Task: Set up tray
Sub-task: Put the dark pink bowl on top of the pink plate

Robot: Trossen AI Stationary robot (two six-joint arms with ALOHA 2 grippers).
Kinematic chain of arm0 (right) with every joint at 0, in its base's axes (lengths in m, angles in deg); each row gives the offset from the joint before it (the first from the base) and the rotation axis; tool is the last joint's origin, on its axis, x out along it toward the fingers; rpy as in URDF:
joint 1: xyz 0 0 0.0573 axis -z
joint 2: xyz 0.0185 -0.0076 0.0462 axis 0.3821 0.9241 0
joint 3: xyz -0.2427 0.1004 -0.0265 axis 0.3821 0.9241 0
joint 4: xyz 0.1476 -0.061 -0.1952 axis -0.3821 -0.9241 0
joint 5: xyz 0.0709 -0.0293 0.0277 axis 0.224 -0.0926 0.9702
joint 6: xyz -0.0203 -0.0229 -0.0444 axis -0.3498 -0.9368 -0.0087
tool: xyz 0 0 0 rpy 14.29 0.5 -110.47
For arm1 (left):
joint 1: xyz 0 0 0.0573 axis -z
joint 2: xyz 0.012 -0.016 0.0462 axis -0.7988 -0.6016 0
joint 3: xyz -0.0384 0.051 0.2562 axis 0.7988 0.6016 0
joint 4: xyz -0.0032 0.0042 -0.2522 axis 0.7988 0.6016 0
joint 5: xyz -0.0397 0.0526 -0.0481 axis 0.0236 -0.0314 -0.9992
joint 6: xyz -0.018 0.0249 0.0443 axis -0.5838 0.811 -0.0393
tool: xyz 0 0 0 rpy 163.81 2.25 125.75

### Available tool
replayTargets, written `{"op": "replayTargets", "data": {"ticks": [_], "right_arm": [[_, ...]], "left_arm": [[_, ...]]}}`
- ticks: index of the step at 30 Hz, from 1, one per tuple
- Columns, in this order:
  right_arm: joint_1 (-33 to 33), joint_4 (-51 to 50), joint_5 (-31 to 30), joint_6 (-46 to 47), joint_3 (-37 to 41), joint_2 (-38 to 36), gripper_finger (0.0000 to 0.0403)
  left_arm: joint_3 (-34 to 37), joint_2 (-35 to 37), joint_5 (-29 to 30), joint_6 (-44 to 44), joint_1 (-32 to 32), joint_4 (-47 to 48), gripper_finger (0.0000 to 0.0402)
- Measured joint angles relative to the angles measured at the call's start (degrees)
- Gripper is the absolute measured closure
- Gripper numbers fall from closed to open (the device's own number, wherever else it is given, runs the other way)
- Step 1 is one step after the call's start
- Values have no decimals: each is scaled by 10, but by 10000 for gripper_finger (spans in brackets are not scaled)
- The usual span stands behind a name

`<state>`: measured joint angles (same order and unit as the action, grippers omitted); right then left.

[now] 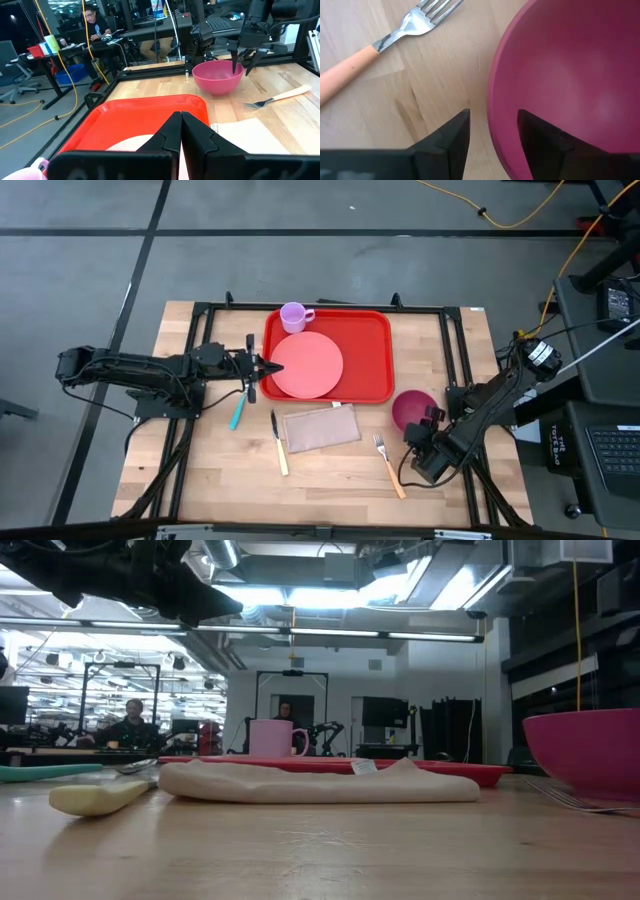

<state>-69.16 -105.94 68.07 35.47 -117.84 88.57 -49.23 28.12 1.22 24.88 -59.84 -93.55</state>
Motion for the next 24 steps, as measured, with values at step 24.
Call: {"op": "replayTargets", "data": {"ticks": [24], "right_arm": [[0,7,7,-31,0,0,385]], "left_arm": [[0,0,1,0,0,0,396]]}}
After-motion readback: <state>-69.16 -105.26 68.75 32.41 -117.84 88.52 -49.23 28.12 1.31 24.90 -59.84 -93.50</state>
